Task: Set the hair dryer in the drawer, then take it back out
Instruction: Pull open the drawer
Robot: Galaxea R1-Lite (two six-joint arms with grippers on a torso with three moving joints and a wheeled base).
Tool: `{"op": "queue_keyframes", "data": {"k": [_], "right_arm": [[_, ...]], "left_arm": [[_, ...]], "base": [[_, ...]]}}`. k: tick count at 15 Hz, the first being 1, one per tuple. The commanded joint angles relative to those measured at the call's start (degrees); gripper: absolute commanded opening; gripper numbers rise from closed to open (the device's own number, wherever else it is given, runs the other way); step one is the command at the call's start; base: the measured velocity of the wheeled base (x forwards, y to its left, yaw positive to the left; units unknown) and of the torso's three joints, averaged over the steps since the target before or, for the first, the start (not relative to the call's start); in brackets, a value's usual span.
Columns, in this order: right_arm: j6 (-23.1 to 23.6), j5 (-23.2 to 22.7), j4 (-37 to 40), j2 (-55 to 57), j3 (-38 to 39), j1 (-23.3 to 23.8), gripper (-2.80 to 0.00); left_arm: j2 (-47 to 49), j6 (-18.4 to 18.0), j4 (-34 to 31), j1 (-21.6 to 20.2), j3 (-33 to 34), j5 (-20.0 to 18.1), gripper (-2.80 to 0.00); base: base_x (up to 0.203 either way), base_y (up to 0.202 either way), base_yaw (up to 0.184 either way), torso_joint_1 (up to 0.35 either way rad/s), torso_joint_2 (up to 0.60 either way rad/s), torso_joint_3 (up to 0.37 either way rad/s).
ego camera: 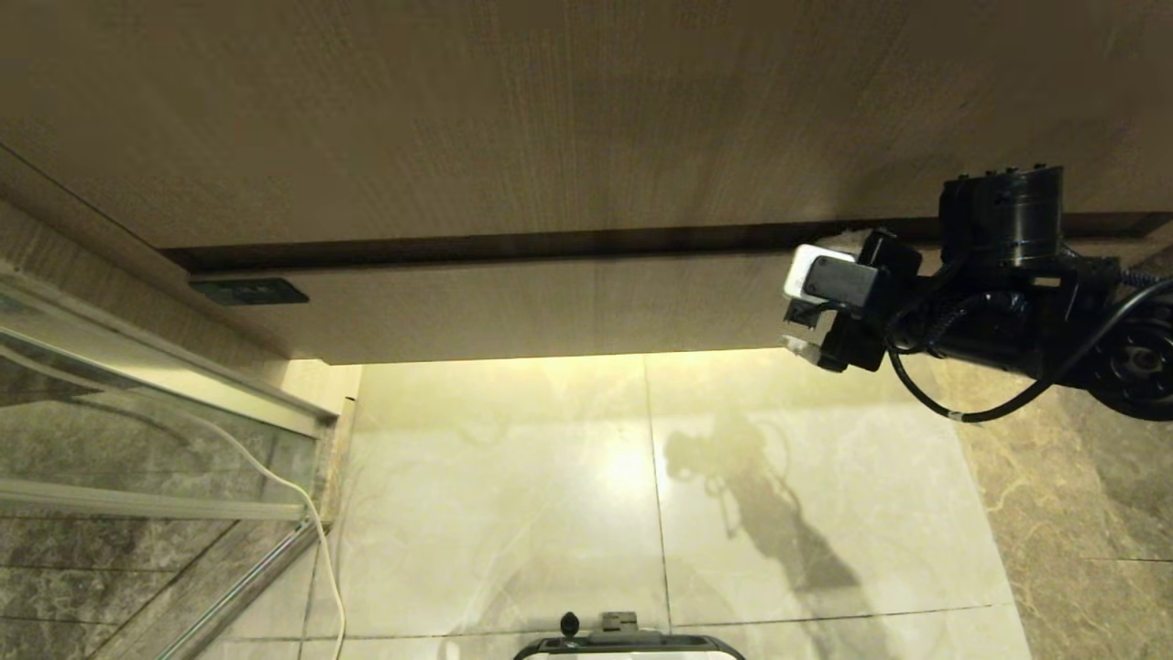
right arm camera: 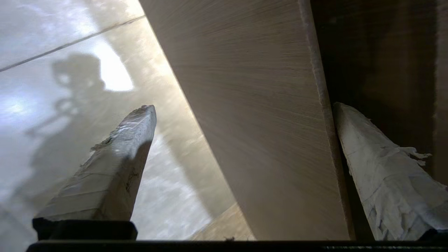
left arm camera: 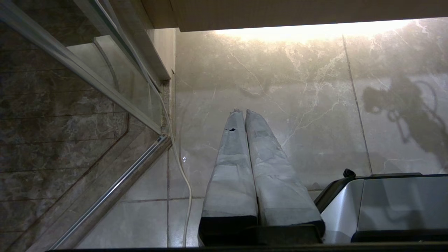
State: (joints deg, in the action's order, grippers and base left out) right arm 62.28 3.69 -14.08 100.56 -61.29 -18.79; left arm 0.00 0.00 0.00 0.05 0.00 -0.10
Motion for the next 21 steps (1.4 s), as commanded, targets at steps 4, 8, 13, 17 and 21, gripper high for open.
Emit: {"op": "queue_keyframes", "data": {"k": [4, 8, 13, 17, 21], "right_arm": [[-1.1, 0.1, 3.0, -1.1, 1.3, 0.0, 0.00], [-1.7, 0.3, 3.3, -3.0, 4.1, 0.1, 0.00], [-2.7, 0.3, 14.6, -10.3, 8.6, 0.1, 0.00], [-5.0, 0.1, 21.2, -20.3, 16.3, 0.5, 0.00], [-17.1, -0.5, 21.1, -25.5, 14.3, 1.3, 0.00]], "left_arm": [[0.0, 0.0, 0.0, 0.0, 0.1, 0.0, -2.80], [0.0, 0.0, 0.0, 0.0, 0.1, 0.0, -2.80], [0.0, 0.0, 0.0, 0.0, 0.1, 0.0, -2.80], [0.0, 0.0, 0.0, 0.0, 0.1, 0.0, -2.80], [0.0, 0.0, 0.0, 0.0, 0.1, 0.0, -2.80]], "base": [[0.000, 0.000, 0.000, 0.000, 0.00, 0.000], [0.000, 0.000, 0.000, 0.000, 0.00, 0.000], [0.000, 0.000, 0.000, 0.000, 0.00, 0.000], [0.000, 0.000, 0.000, 0.000, 0.00, 0.000], [0.000, 0.000, 0.000, 0.000, 0.00, 0.000]]}}
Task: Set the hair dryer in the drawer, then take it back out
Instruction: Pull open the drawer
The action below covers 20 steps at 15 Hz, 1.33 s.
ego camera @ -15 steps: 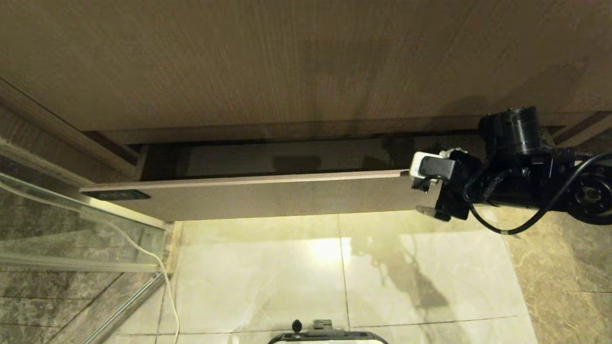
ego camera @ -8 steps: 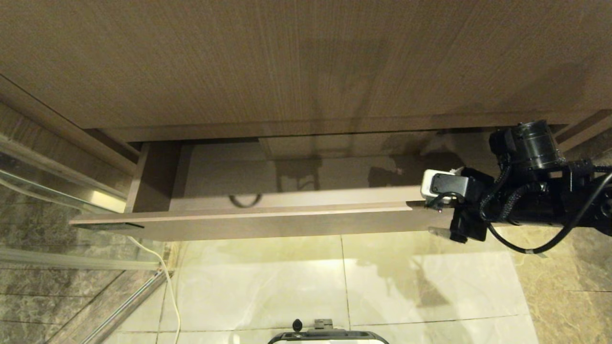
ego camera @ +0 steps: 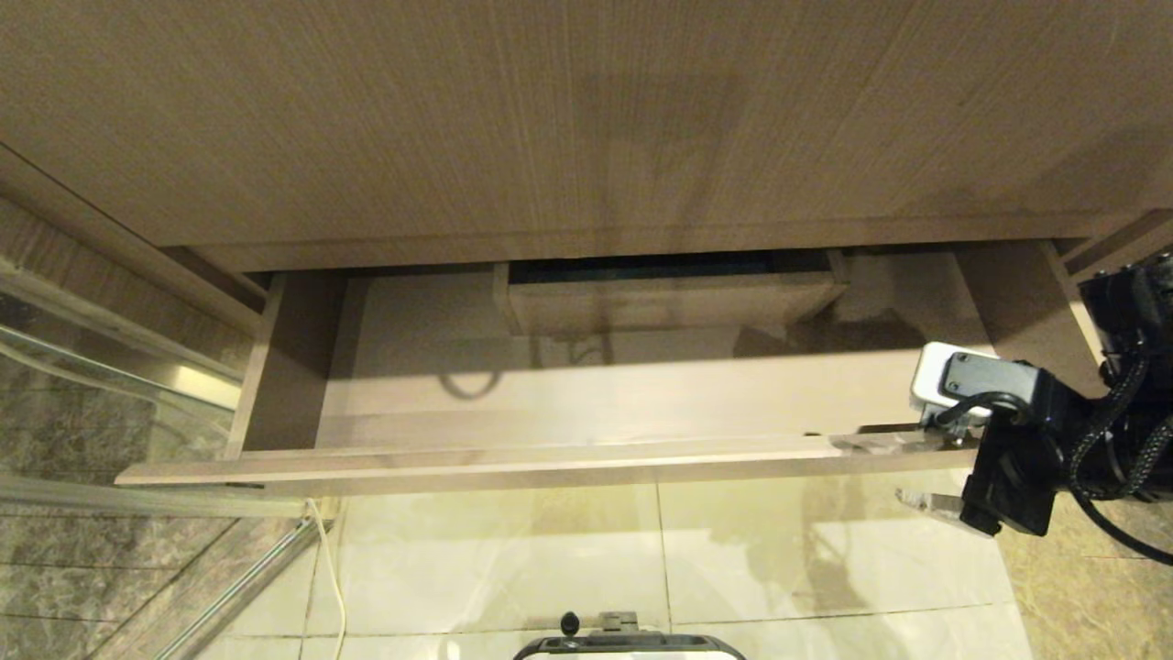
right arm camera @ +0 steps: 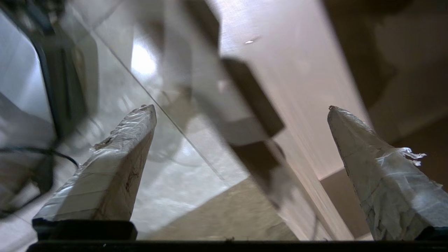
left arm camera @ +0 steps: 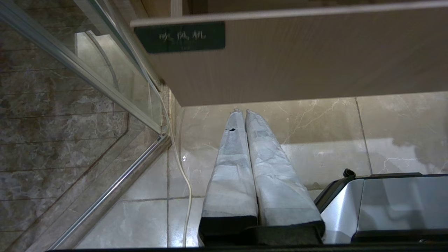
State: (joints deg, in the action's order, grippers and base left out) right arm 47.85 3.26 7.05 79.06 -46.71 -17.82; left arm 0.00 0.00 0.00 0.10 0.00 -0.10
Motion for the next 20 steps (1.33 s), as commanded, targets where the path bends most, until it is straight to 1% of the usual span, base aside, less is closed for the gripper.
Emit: {"op": "queue_keyframes", "data": {"k": [1, 5, 6, 10, 11, 12, 13, 17, 18, 20], "right_arm": [[-4.9, 0.0, 0.1, -6.1, 0.4, 1.2, 0.00], [-17.4, 0.2, 0.0, -17.4, 6.2, 5.4, 0.00], [-19.1, 0.3, -0.3, -19.1, 7.9, 5.9, -2.80], [-22.5, 0.3, -0.1, -22.7, 10.9, 6.4, -2.80], [-25.3, 0.3, -0.2, -24.4, 11.8, 6.5, -2.80], [-30.0, 0.4, -0.3, -27.0, 13.0, 6.6, -2.80], [-32.6, 0.5, -0.3, -28.1, 14.1, 6.7, -2.80], [-39.8, 0.6, 1.3, -39.9, 19.0, 6.9, -2.80], [-42.1, 0.6, 2.1, -44.4, 20.4, 6.8, -2.80], [-45.6, 0.5, 2.7, -55.4, 25.8, 5.9, -2.80]], "left_arm": [[0.0, 0.0, 0.0, 0.0, 0.1, 0.0, -2.80], [0.0, 0.0, 0.0, 0.0, 0.1, 0.0, -2.80], [0.0, 0.0, 0.0, 0.0, 0.1, 0.0, -2.80], [0.0, 0.0, 0.0, 0.0, 0.1, 0.0, -2.80], [0.0, 0.0, 0.0, 0.0, 0.1, 0.0, -2.80], [0.0, 0.0, 0.0, 0.0, 0.1, 0.0, -2.80], [0.0, 0.0, 0.0, 0.0, 0.1, 0.0, -2.80], [0.0, 0.0, 0.0, 0.0, 0.1, 0.0, -2.80], [0.0, 0.0, 0.0, 0.0, 0.1, 0.0, -2.80], [0.0, 0.0, 0.0, 0.0, 0.1, 0.0, -2.80]], "base": [[0.000, 0.000, 0.000, 0.000, 0.00, 0.000], [0.000, 0.000, 0.000, 0.000, 0.00, 0.000], [0.000, 0.000, 0.000, 0.000, 0.00, 0.000], [0.000, 0.000, 0.000, 0.000, 0.00, 0.000], [0.000, 0.000, 0.000, 0.000, 0.00, 0.000], [0.000, 0.000, 0.000, 0.000, 0.00, 0.000], [0.000, 0.000, 0.000, 0.000, 0.00, 0.000], [0.000, 0.000, 0.000, 0.000, 0.00, 0.000], [0.000, 0.000, 0.000, 0.000, 0.00, 0.000], [0.000, 0.000, 0.000, 0.000, 0.00, 0.000]]}}
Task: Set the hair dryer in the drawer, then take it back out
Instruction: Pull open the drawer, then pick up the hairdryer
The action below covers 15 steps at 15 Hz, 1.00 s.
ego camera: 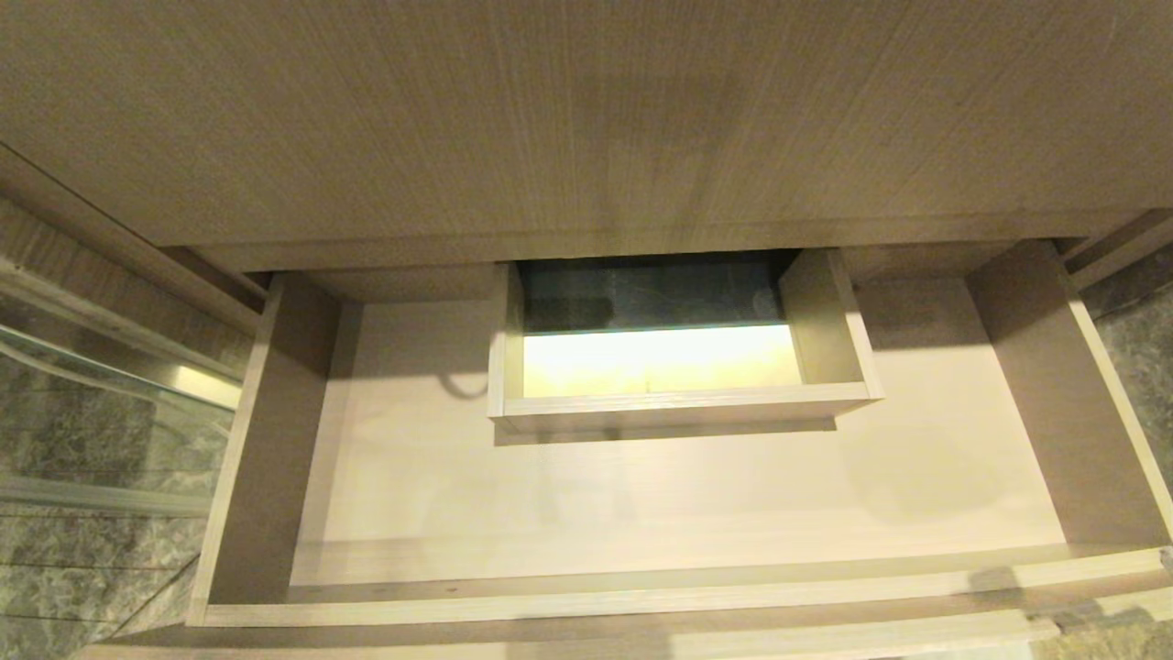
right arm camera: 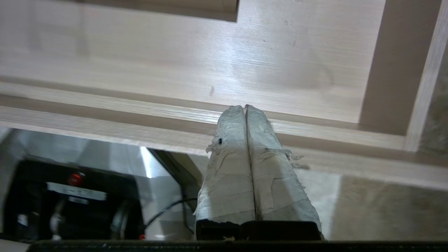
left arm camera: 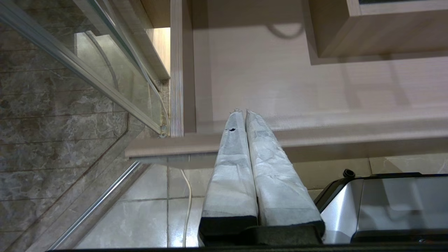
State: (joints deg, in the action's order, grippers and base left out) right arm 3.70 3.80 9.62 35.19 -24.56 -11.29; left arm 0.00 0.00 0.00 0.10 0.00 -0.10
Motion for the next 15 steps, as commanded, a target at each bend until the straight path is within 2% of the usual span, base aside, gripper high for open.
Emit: {"op": "queue_keyframes", "data": {"k": [1, 3, 5, 6, 8, 9, 10, 13, 15], "right_arm": [[-2.5, 0.0, 0.0, -16.7, 6.4, -1.5, -2.80], [-4.0, 0.6, -0.7, -26.7, 12.0, -3.3, -2.80], [-3.4, 1.2, -2.6, -34.1, 16.3, -3.9, -2.80], [-2.8, 1.4, -5.9, -35.2, 19.8, -4.1, -2.80], [-2.1, 1.6, -18.1, -34.8, 24.7, -4.2, -2.80], [-2.2, -0.6, -22.5, -34.7, 26.4, -4.2, -2.80], [-2.1, -2.4, -22.4, -34.2, 26.6, -3.6, -2.80], [1.4, -4.9, -15.5, -37.5, 26.8, 1.8, -2.80], [0.3, -4.5, -15.8, -37.5, 26.9, 2.3, -2.80]], "left_arm": [[0.0, 0.0, 0.0, 0.0, 0.1, 0.0, -2.80], [0.0, 0.0, 0.0, 0.0, 0.1, 0.0, -2.80], [0.0, 0.0, 0.0, 0.0, 0.1, 0.0, -2.80], [0.0, 0.0, 0.0, 0.0, 0.1, 0.0, -2.80], [0.0, 0.0, 0.0, 0.0, 0.1, 0.0, -2.80], [0.0, 0.0, 0.0, 0.0, 0.1, 0.0, -2.80], [0.0, 0.0, 0.0, 0.0, 0.1, 0.0, -2.80], [0.0, 0.0, 0.0, 0.0, 0.1, 0.0, -2.80], [0.0, 0.0, 0.0, 0.0, 0.1, 0.0, -2.80]], "base": [[0.000, 0.000, 0.000, 0.000, 0.00, 0.000], [0.000, 0.000, 0.000, 0.000, 0.00, 0.000], [0.000, 0.000, 0.000, 0.000, 0.00, 0.000], [0.000, 0.000, 0.000, 0.000, 0.00, 0.000], [0.000, 0.000, 0.000, 0.000, 0.00, 0.000], [0.000, 0.000, 0.000, 0.000, 0.00, 0.000], [0.000, 0.000, 0.000, 0.000, 0.00, 0.000], [0.000, 0.000, 0.000, 0.000, 0.00, 0.000], [0.000, 0.000, 0.000, 0.000, 0.00, 0.000]]}}
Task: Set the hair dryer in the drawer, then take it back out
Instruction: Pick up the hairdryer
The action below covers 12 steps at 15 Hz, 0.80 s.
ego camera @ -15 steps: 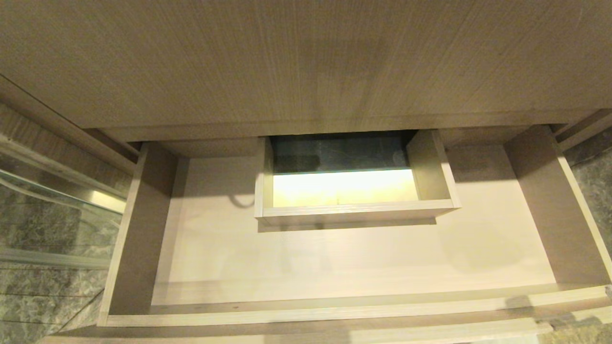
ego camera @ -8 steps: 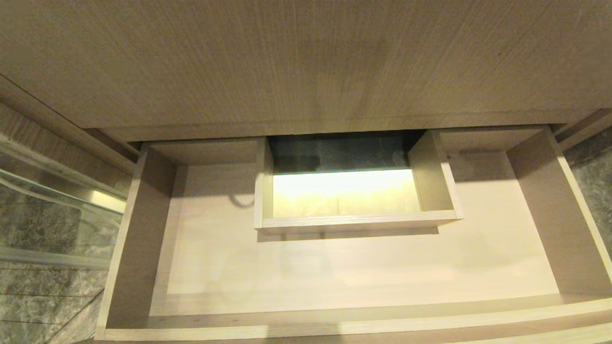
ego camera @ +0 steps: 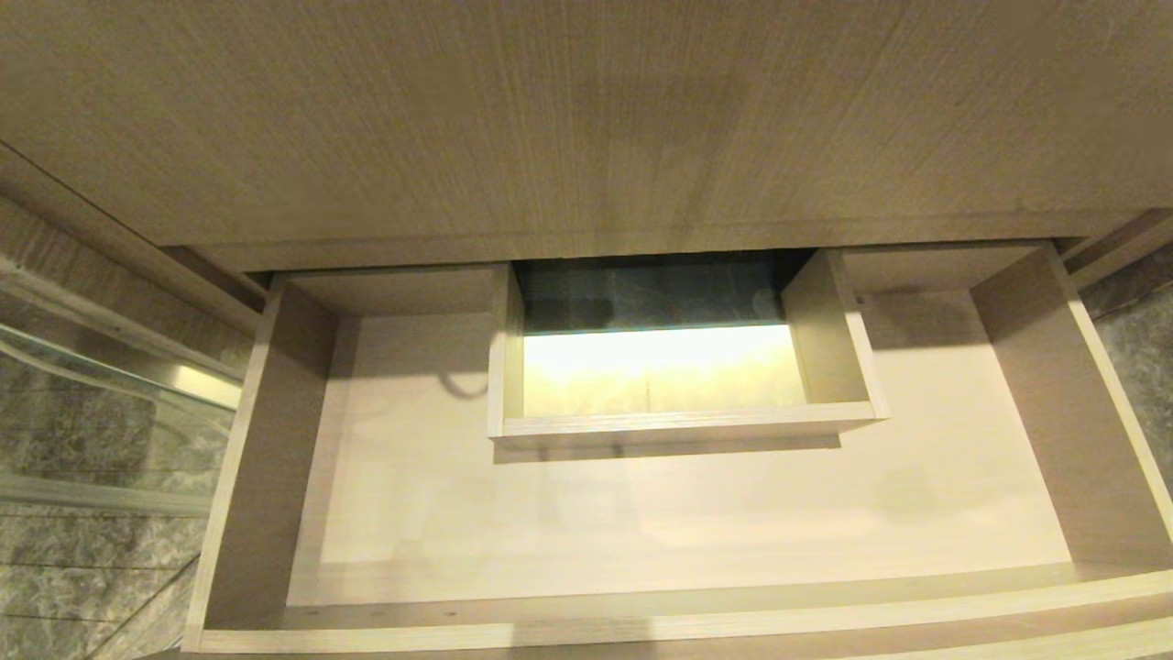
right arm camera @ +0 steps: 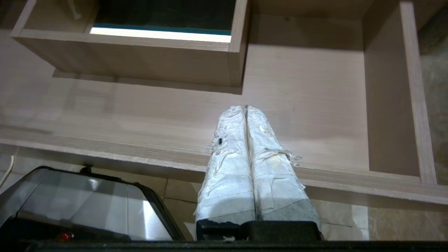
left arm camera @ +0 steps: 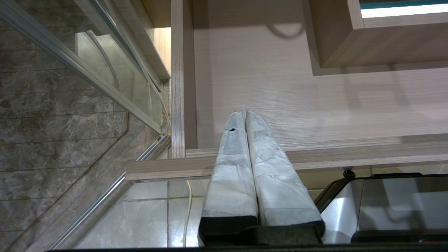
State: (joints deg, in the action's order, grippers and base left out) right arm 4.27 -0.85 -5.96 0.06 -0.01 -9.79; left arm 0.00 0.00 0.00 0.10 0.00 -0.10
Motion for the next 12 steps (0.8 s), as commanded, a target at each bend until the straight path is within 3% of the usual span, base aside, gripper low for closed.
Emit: {"op": "queue_keyframes", "data": {"k": [1, 12], "right_arm": [[-0.3, 0.1, -0.2, -2.4, 2.3, 0.8, -2.80], [-0.8, 0.1, -0.3, -2.4, 2.3, 0.8, -2.80]], "left_arm": [[0.0, 0.0, 0.0, 0.0, 0.1, 0.0, -2.80], [0.0, 0.0, 0.0, 0.0, 0.1, 0.0, -2.80]], "base": [[0.000, 0.000, 0.000, 0.000, 0.00, 0.000], [0.000, 0.000, 0.000, 0.000, 0.00, 0.000]]}}
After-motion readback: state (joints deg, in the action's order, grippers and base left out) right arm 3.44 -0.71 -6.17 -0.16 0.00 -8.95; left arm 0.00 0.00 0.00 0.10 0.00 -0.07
